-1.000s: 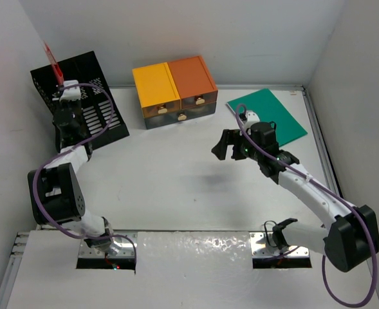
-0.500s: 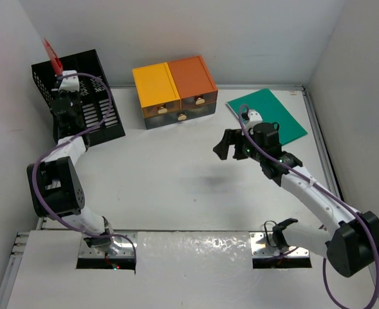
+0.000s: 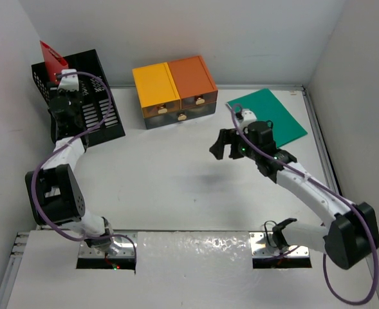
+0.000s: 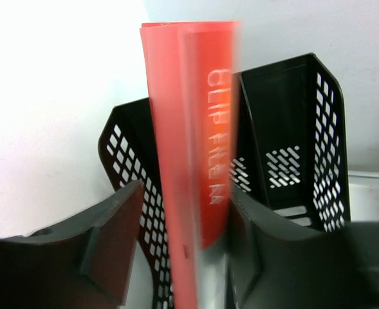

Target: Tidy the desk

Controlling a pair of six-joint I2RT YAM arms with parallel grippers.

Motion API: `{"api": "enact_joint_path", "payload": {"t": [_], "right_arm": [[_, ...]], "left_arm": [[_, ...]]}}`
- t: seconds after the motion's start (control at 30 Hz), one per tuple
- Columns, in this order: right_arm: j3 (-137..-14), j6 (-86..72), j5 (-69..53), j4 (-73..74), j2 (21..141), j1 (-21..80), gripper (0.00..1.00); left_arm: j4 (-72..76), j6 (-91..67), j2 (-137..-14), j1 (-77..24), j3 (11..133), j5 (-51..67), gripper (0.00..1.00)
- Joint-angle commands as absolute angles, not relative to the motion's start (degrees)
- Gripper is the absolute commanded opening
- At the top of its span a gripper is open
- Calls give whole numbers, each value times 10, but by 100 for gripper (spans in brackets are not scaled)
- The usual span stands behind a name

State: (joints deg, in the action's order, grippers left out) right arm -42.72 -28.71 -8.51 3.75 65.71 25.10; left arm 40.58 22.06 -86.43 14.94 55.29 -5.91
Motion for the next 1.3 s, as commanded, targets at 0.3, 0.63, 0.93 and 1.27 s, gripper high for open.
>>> {"api": "enact_joint_path", "payload": {"t": [0.3,0.63,0.93,1.27], "right_arm": [[-919,-190,-45,61,1067,446,99],[-1253,-237,-68,-110,1424,474,58],[-1261,-268,30,-256,1497,488,52],[-1226,-251,101,-351,1536,511,63]], "left_arm": [[367,225,-840,152,573,-66,22],[358,219,-853,157,581,-76,0],[372,212,-846,159,570,-81,0],[367,209,-846,163,570,-72,0]]}}
